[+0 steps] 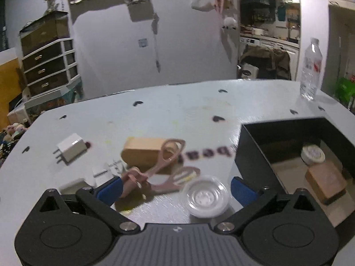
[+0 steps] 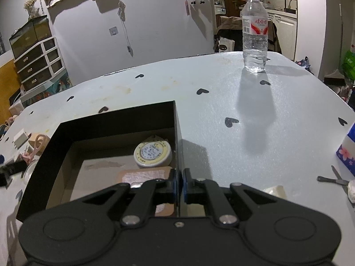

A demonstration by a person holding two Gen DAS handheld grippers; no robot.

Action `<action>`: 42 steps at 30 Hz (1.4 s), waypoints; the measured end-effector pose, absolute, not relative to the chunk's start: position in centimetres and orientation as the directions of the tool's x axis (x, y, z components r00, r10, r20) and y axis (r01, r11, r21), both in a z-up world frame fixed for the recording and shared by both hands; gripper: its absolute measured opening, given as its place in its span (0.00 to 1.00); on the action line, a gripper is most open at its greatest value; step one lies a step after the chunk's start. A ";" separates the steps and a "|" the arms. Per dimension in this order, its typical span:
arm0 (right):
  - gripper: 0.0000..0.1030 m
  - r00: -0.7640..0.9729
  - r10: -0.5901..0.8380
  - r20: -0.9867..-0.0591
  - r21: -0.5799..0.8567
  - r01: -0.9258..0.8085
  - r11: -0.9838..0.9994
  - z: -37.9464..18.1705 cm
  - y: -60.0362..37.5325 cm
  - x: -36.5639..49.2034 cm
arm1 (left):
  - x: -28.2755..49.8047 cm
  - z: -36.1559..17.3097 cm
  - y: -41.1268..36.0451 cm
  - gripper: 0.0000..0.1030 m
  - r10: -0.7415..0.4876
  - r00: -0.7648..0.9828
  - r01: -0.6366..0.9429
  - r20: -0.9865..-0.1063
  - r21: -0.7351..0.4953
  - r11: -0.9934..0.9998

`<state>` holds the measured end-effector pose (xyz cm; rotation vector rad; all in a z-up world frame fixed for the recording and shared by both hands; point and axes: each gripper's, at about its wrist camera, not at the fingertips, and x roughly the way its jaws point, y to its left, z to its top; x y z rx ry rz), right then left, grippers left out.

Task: Organize rigid objects
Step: 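Grasp the clear plastic cup with the left tool, then place the clear cup into the box and open the left tool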

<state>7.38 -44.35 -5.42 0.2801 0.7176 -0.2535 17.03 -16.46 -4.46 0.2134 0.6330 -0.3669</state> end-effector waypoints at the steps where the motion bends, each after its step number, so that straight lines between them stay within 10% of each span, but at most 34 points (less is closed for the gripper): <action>1: 0.06 0.725 -0.132 -0.676 0.164 0.322 0.932 -5.4 -44.4 7.4 | 17.1 -4.8 -16.6 0.88 -0.279 0.739 0.410 -0.613 0.080 0.908; 22: 0.06 0.717 -0.134 -0.684 0.159 0.326 0.932 -5.6 -44.4 7.5 | 16.5 -6.1 -18.1 0.59 -0.392 0.687 0.534 -0.612 0.058 0.844; 28: 0.06 0.717 -0.134 -0.684 0.159 0.326 0.932 -5.6 -44.4 7.5 | 16.7 -6.5 -18.2 0.33 -0.405 0.655 0.543 -0.638 0.024 0.840; 34: 0.06 0.717 -0.134 -0.684 0.159 0.325 0.932 -5.6 -44.4 7.5 | 16.4 -5.9 -17.6 0.30 -0.406 0.679 0.522 -0.612 0.013 0.853; 35: 0.06 0.717 -0.134 -0.684 0.159 0.326 0.932 -5.6 -44.4 7.5 | 16.6 -5.5 -17.3 0.11 -0.406 0.689 0.512 -0.601 0.006 0.859; 42: 0.06 0.717 -0.133 -0.684 0.160 0.325 0.932 -5.6 -44.4 7.5 | 17.5 -1.8 -16.4 0.09 -0.455 0.717 0.498 -0.528 -0.068 0.864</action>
